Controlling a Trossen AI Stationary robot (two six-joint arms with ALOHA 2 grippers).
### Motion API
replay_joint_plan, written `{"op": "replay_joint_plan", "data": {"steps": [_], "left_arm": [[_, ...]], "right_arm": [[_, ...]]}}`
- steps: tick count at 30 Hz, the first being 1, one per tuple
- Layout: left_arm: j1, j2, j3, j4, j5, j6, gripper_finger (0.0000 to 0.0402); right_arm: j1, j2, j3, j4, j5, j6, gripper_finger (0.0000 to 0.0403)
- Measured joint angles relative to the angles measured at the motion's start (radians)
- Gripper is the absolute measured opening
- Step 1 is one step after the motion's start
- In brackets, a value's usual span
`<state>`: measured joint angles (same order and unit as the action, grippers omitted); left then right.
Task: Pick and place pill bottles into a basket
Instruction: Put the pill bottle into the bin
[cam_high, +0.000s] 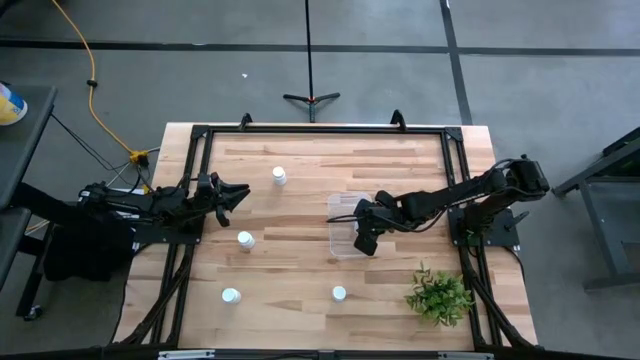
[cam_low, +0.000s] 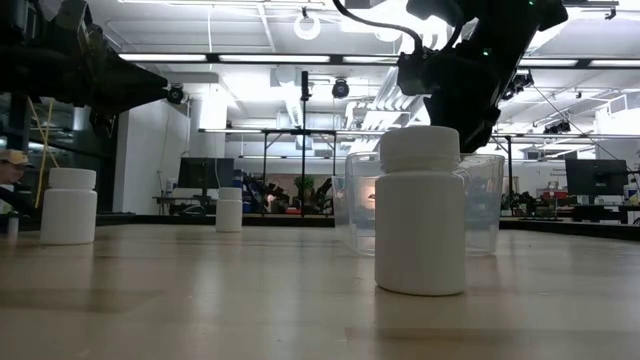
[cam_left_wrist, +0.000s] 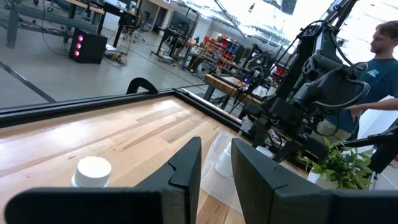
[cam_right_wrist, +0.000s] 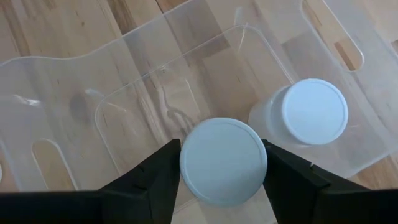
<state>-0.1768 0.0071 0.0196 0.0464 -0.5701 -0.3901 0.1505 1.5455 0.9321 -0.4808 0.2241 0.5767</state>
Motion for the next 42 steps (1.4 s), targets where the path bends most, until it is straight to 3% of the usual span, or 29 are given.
{"op": "replay_joint_plan", "data": {"steps": [20,28,35,42], "left_arm": [[0.0,0.0,0.0,0.0,0.0,0.0,0.0124],[0.0,0.0,0.0,0.0,0.0,0.0,0.0124],[0.0,0.0,0.0,0.0,0.001,0.0,0.0124],[0.0,0.0,0.0,0.003,0.003,-0.007,0.0124]], "right_arm": [[0.0,-0.005,0.002,0.015,0.005,0.004,0.0201],[0.016,-0.088,0.003,0.258,0.052,-0.148,0.0201],[0.103,-0.093,0.003,0.457,-0.065,-0.418,0.0204],[0.231,-0.091,0.023,0.532,0.035,-0.398,0.0254]]}}
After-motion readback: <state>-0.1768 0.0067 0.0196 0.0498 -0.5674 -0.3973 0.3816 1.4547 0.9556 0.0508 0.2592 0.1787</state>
